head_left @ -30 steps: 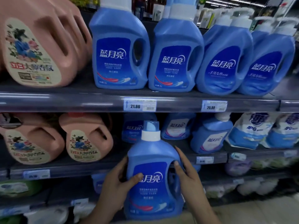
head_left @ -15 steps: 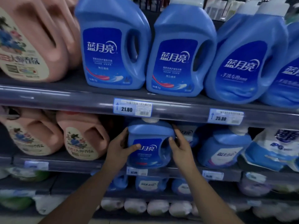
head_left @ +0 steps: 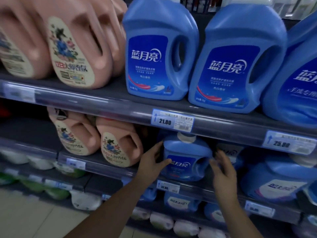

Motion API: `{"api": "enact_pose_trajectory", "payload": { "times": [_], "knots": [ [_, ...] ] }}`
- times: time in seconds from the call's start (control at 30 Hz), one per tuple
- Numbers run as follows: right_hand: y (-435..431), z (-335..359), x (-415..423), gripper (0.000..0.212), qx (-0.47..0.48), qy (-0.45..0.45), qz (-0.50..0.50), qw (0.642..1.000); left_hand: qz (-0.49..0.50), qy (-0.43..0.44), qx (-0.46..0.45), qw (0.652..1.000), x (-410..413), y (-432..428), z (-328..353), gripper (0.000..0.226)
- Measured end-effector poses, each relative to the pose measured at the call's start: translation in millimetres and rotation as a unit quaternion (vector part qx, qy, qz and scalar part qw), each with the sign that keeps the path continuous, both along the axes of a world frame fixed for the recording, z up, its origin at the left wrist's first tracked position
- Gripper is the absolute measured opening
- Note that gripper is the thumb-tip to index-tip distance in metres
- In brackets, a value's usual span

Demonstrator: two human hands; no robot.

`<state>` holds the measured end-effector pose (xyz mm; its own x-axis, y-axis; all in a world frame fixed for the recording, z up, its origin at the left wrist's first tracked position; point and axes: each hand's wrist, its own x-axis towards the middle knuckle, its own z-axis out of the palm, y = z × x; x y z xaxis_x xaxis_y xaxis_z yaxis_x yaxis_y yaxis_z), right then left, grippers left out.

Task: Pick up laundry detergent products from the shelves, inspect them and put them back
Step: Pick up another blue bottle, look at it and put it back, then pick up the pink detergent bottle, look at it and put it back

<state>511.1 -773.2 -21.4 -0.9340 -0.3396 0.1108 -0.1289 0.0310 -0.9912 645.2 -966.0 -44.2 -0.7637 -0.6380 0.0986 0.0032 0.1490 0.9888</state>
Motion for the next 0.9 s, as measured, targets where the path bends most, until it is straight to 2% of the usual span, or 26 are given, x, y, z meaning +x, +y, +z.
{"api": "enact_pose_trajectory", "payload": {
  "times": [0.1, 0.2, 0.37, 0.43, 0.53, 0.57, 0.63, 0.73, 0.83, 0.9],
  "knots": [
    [-3.1, 9.2, 27.5, 0.033, -0.055, 0.038, -0.019, 0.998, 0.050, -0.014, -0.037, 0.998, 31.5, -6.5, 4.5, 0.043],
    [-33.5, 18.0, 61.1, 0.038, -0.059, 0.066, 0.065, 0.994, 0.116, -0.021, -0.058, 0.991, 78.4, -25.7, 5.7, 0.027],
    [-116.0, 18.5, 102.6, 0.030, 0.013, 0.053, 0.207, 0.977, 0.217, -0.049, -0.083, 0.971, 141.1, -86.4, 5.3, 0.033],
    [-146.4, 11.7, 108.7, 0.028, 0.049, 0.021, 0.215, 0.975, 0.194, -0.058, -0.089, 0.975, 151.1, -111.6, 5.9, 0.045],
    [-182.2, -0.4, 111.5, 0.057, 0.092, 0.011, 0.214, 0.972, 0.102, -0.056, -0.091, 0.989, 151.7, -145.6, 4.4, 0.068],
    [-191.5, -2.7, 112.3, 0.060, 0.100, 0.005, 0.218, 0.971, 0.076, -0.068, -0.092, 0.990, 148.6, -155.5, 5.3, 0.076],
    [-205.4, -6.5, 113.6, 0.047, 0.105, -0.016, 0.217, 0.970, 0.042, -0.096, -0.100, 0.989, 140.9, -171.0, 7.6, 0.087],
    [-215.9, -10.2, 117.0, 0.024, 0.112, -0.017, 0.184, 0.976, 0.015, -0.100, -0.111, 0.989, 132.3, -186.6, 4.8, 0.078],
    [-218.5, -7.8, 121.1, 0.020, 0.094, -0.033, 0.151, 0.983, 0.006, -0.107, -0.104, 0.989, 127.8, -195.0, 1.4, 0.065],
    [-215.7, -5.1, 123.3, 0.019, 0.088, -0.038, 0.151, 0.984, 0.007, -0.104, -0.101, 0.989, 127.5, -197.9, -0.9, 0.066]
  ]
}}
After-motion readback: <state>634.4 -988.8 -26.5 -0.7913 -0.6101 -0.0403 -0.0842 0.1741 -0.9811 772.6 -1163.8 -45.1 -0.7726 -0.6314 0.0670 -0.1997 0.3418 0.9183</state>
